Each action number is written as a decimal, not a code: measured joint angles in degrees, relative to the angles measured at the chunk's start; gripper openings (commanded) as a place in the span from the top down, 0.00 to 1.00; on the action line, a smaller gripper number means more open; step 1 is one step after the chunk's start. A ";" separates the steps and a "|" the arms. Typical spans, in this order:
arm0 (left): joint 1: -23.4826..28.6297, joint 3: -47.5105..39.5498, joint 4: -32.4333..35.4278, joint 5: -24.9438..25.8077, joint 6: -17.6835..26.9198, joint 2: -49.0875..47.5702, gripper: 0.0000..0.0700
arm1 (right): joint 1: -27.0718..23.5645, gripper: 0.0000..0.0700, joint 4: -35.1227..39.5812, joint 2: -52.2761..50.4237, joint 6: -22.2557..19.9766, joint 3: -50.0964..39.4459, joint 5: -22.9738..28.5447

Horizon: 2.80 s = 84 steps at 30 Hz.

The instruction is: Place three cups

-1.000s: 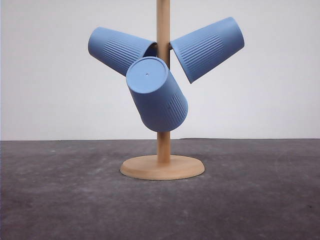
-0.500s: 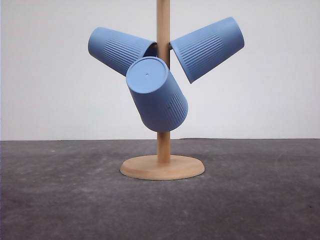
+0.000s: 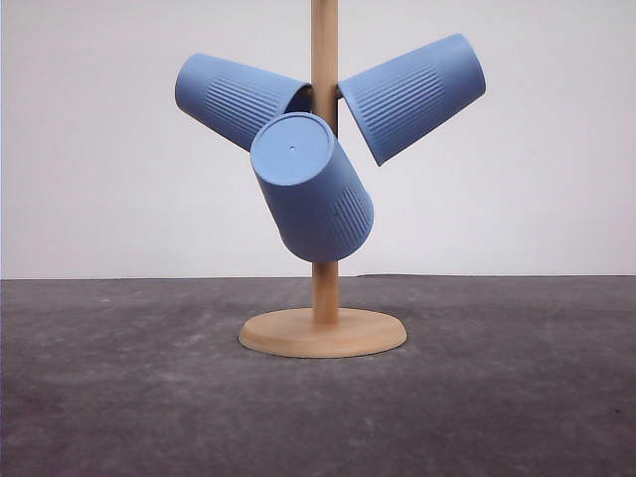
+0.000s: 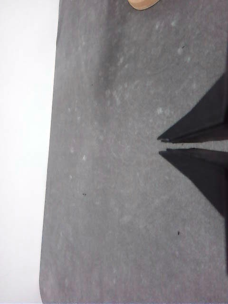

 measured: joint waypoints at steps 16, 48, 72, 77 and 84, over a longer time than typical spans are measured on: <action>0.00 0.00 0.00 0.00 0.00 0.00 1.00 | -0.02 0.98 0.00 0.00 -0.02 0.00 0.00; 0.00 0.00 0.00 0.00 0.00 0.00 1.00 | -0.02 0.98 0.00 0.00 0.00 0.00 0.00; 0.00 0.00 0.00 0.00 0.02 0.00 1.00 | 0.00 0.98 0.00 0.00 0.00 0.00 0.00; 0.00 0.00 0.00 0.00 0.00 0.00 1.00 | 0.00 0.98 0.02 0.00 0.00 0.00 0.00; 0.00 0.00 0.00 0.00 0.00 0.00 1.00 | 0.00 0.98 0.00 0.00 0.00 0.00 0.02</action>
